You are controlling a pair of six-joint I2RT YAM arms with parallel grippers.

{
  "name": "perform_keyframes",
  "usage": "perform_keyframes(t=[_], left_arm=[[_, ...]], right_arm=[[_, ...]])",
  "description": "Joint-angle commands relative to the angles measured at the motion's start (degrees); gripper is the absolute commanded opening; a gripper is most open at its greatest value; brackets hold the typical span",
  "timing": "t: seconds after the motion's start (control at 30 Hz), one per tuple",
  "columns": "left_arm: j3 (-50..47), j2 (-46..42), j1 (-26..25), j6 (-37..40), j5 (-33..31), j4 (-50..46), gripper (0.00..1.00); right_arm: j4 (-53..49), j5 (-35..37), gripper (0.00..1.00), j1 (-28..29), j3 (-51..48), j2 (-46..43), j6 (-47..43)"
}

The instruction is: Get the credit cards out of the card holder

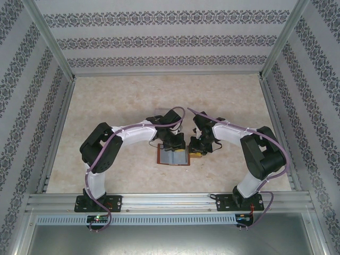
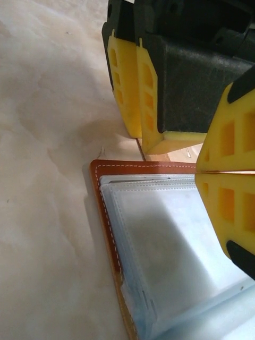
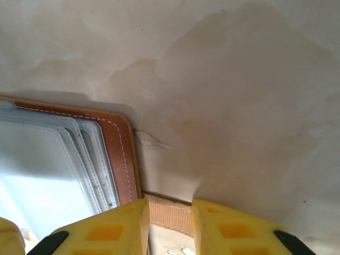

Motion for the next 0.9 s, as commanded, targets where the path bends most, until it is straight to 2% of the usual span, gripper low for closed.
perform_keyframes(t=[0.0, 0.4, 0.87], left_arm=[[1.66, 1.70, -0.66, -0.95, 2.09, 1.99, 0.11], [2.05, 4.32, -0.84, -0.94, 4.01, 2.04, 0.16], [5.09, 5.52, -1.89, 2.79, -4.98, -11.23, 0.17]], right_arm=[[-0.09, 1.11, 0.28, 0.11, -1.14, 1.45, -0.76], [-0.50, 1.12, 0.28, -0.31, -1.14, 1.11, -1.19], [-0.71, 1.18, 0.29, -0.60, -1.05, 0.96, -1.54]])
